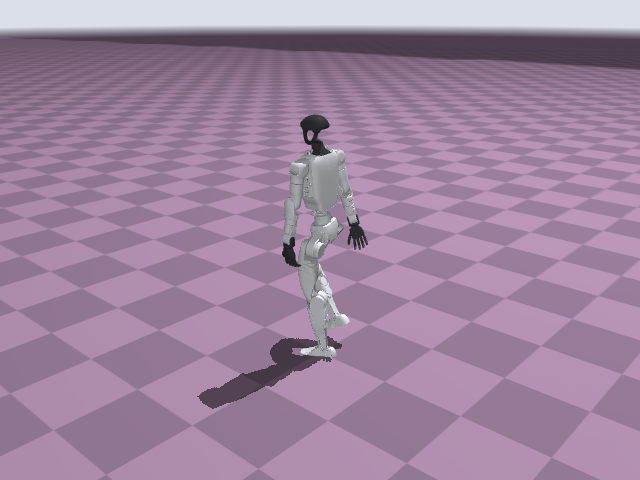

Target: In place motions

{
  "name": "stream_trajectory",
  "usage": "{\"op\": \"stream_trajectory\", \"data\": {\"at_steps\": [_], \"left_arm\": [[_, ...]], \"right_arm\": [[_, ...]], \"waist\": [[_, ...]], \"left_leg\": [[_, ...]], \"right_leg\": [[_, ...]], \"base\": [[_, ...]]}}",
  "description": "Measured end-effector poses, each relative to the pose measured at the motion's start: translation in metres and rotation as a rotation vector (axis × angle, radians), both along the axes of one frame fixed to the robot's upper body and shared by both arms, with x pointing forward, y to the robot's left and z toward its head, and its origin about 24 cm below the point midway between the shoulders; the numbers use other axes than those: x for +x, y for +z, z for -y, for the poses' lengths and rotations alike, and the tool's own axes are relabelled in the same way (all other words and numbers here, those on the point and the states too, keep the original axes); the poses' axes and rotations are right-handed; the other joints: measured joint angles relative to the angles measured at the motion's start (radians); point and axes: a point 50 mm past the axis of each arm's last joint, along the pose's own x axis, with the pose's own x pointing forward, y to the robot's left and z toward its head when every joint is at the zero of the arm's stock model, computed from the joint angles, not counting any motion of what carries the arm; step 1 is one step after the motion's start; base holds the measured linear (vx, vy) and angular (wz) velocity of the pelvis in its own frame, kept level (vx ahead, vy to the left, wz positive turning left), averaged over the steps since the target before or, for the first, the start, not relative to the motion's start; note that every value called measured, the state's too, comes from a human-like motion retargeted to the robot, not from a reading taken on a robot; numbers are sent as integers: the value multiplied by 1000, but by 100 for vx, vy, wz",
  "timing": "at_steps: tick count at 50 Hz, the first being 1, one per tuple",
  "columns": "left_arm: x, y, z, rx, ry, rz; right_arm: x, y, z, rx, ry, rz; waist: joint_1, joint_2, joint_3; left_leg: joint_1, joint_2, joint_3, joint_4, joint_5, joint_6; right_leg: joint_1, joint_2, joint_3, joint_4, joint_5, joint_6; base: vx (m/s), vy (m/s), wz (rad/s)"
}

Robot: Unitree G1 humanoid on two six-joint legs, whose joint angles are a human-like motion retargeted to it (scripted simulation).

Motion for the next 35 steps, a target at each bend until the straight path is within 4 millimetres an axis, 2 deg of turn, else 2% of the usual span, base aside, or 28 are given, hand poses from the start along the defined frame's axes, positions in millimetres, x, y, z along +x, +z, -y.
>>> {"op": "stream_trajectory", "data": {"at_steps": [3,5,6,7,8,9,10,11,12,13,14,15,17,20,21,25,30,32,35], "left_arm": [[-36,-4,7,-34,32,-94],[-63,-5,9,-54,56,-152],[-75,-5,9,-59,69,-177],[-88,-4,8,-63,86,-202],[-99,-3,8,-66,111,-224],[-103,-3,8,-68,127,-231],[-102,-3,8,-69,139,-228],[-99,-4,11,-63,180,-213],[-97,-5,14,-60,232,-195],[-96,-5,16,-61,306,-170],[-98,-5,17,-73,349,-153],[-100,-5,17,-91,376,-140],[-112,-3,27,-160,373,-204],[-142,3,34,-166,355,-343],[-148,4,33,-162,345,-351],[-164,8,32,-162,292,-395],[-160,7,24,-141,304,-389],[-155,6,23,-133,323,-373],[-151,5,24,-121,345,-351]], "right_arm": [[7,-2,-3,-1,22,26],[16,-3,-6,-11,57,43],[20,-3,-6,-26,85,50],[24,-4,-6,-38,122,58],[30,-4,-7,-44,177,67],[42,-5,-9,-35,211,89],[58,-6,-12,-19,234,119],[75,-6,-16,4,255,167],[94,-5,-21,32,284,218],[112,-4,-28,71,325,274],[129,-2,-35,105,360,322],[144,1,-40,136,392,366],[161,5,-49,159,430,433],[171,8,-65,193,404,513],[176,10,-70,220,388,536],[188,16,-84,311,337,577],[191,17,-86,321,362,583],[184,14,-82,296,380,564],[163,6,-76,268,387,505]], "waist": [[-16,-12,-23],[-232,-7,2],[-304,-26,-15],[-280,-53,-36],[-65,-97,-66],[-13,-105,-74],[-41,-94,-71],[-102,-86,-29],[-87,-108,13],[79,-188,54],[122,-207,78],[103,-195,94],[154,-199,93],[226,-220,58],[247,-233,60],[288,-273,63],[284,-257,53],[262,-241,26],[226,-233,-30]], "left_leg": [[15,-19,-11,10,-16,-7],[0,-58,-203,72,-26,-3],[-26,-109,-265,117,-26,6],[-42,-137,-233,168,-29,13],[-38,-118,-13,234,-42,17],[-87,-87,38,356,1,14],[-162,-49,5,507,71,8],[-226,-73,-71,601,196,36],[-289,-61,-57,722,280,74],[-348,25,139,893,284,134],[-427,80,180,1043,240,163],[-515,119,144,1183,174,175],[-698,223,153,1415,99,216],[-971,319,114,1672,4,233],[-1032,326,114,1712,-11,233],[-1185,275,98,1768,-31,204],[-1064,275,102,1665,-48,227],[-956,243,113,1569,-38,210],[-747,138,146,1346,-14,160]], "right_leg": [[244,11,12,-392,49,16],[429,8,-230,-669,-54,-58],[531,-5,-436,-793,-143,-123],[594,-19,-509,-887,-187,-166],[580,-33,-313,-920,-140,-164],[560,-62,-236,-921,-125,-125],[537,-100,-217,-905,-125,-67],[539,-95,-315,-913,-109,-87],[540,-103,-323,-912,-96,-104],[539,-138,-150,-892,-87,-115],[544,-136,-106,-890,-81,-127],[554,-114,-128,-898,-77,-141],[532,-104,-83,-884,-78,-156],[494,-70,6,-874,-72,-190],[484,-66,41,-859,-77,-200],[443,-66,132,-800,-89,-219],[458,-71,101,-826,-90,-204],[469,-80,63,-857,-87,-183],[473,-104,23,-905,-73,-153]], "base": [[23,5,89],[30,5,450],[31,3,315],[28,5,-257],[10,10,-454],[-14,14,-343],[-34,15,140],[-38,12,199],[-30,5,-160],[-20,1,-355],[-12,-1,-306],[-9,2,-54],[-5,1,-47],[7,-4,-79],[2,2,-78],[-2,7,-30],[0,1,9],[5,4,37],[8,2,29]]}}
